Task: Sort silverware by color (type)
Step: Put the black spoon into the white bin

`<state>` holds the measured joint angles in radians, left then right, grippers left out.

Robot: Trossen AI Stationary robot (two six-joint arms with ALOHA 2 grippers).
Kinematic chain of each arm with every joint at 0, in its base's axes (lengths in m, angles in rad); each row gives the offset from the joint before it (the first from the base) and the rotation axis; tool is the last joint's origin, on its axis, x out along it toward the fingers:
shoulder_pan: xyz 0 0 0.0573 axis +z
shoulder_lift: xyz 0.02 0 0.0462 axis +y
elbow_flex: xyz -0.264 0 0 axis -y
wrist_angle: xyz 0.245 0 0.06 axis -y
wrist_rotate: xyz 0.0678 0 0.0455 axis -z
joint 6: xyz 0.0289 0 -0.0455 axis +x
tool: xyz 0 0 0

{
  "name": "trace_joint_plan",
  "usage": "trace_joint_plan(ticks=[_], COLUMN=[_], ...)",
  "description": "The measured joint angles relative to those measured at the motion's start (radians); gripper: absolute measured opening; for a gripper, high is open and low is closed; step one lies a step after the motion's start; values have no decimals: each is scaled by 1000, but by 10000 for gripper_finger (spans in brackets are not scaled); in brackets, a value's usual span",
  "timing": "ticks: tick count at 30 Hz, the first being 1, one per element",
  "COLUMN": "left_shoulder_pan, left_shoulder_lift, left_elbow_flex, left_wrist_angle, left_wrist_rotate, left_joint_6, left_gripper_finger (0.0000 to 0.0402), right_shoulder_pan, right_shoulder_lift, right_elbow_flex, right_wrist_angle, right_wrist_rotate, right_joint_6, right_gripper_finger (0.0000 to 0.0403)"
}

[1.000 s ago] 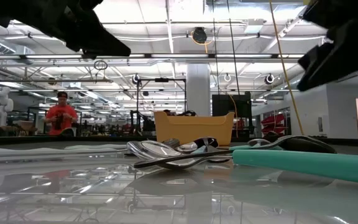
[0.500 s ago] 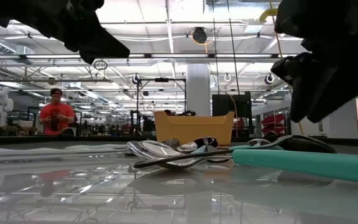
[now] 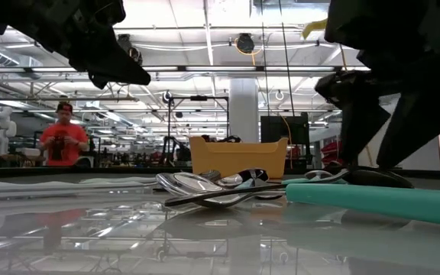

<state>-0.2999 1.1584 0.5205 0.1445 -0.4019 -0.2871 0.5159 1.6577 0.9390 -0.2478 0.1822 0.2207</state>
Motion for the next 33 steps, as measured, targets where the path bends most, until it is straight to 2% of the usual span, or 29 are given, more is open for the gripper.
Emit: trace_joint_plan(ticks=[6,12,18,26,33], left_shoulder_pan=[-5,-5,-5,-5,-5], left_shoulder_lift=[0,0,0,0,0], left_elbow_flex=[0,0,0,0,0], left_wrist_angle=[6,7,6,15,17], left_wrist_rotate=[0,0,0,0,0], left_joint_6=[0,0,5,4,3], left_gripper_finger=[40,40,40,40,40], right_shoulder_pan=[0,1,2,8,8], right_shoulder_lift=[92,168,174,173,217], right_elbow_flex=[87,190,266,279,279], right_wrist_angle=[25,-61,-129,-110,-12], right_wrist_rotate=[-4,-2,2,3,-1], right_joint_6=[-65,-98,-75,-72,-102], right_gripper_finger=[200,184,176,176,176])
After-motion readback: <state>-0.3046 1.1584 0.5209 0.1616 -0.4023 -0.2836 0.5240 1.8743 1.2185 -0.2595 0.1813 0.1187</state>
